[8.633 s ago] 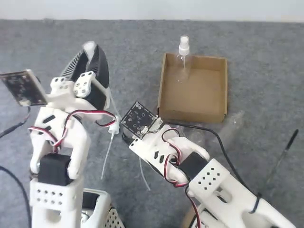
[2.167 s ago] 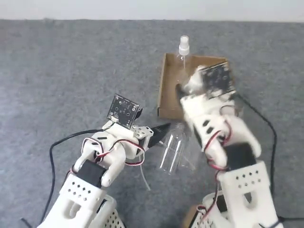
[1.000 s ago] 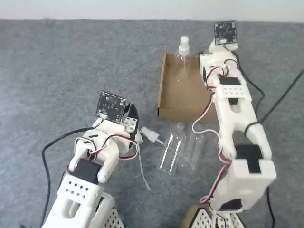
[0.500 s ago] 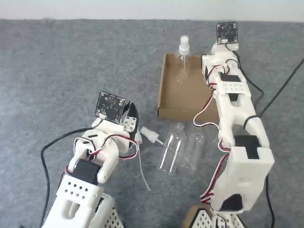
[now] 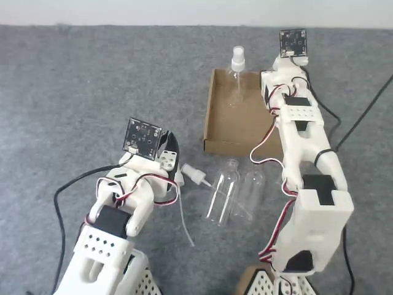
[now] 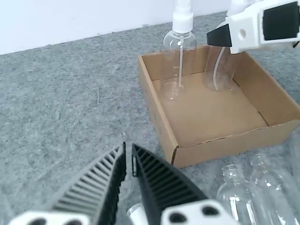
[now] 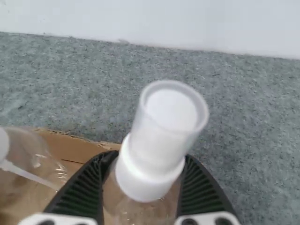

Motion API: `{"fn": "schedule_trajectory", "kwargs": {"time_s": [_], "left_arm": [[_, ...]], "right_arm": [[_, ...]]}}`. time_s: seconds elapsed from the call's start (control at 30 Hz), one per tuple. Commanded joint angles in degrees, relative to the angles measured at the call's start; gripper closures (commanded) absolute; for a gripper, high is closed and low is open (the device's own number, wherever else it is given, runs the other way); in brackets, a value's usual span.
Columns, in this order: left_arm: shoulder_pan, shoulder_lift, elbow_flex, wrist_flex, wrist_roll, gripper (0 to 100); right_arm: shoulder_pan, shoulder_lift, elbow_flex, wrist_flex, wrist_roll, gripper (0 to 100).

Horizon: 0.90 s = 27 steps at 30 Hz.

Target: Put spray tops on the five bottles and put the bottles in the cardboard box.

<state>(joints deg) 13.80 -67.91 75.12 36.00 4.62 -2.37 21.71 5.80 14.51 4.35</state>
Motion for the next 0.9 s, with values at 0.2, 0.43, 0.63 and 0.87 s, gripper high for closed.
{"fn": "schedule_trajectory", "kwargs": {"time_s": [0.2,0.43,0.63,0.87], "left_arm": [[-0.3,-1.1,-0.2,-1.8,0.0,99],[-0.4,-1.1,-0.2,-1.8,0.0,99],[-0.4,-1.1,-0.2,-1.8,0.0,99],[-0.4,-1.1,-0.2,-1.8,-0.1,99]], "right_arm": [[-0.1,-0.7,-3.6,-1.3,1.0,99.1],[-0.1,-0.8,-3.6,-1.3,1.1,99.1],[-0.7,-0.8,-3.6,-1.3,1.1,99.1],[-0.7,-0.8,-3.6,-1.3,1.1,95.7]]}}
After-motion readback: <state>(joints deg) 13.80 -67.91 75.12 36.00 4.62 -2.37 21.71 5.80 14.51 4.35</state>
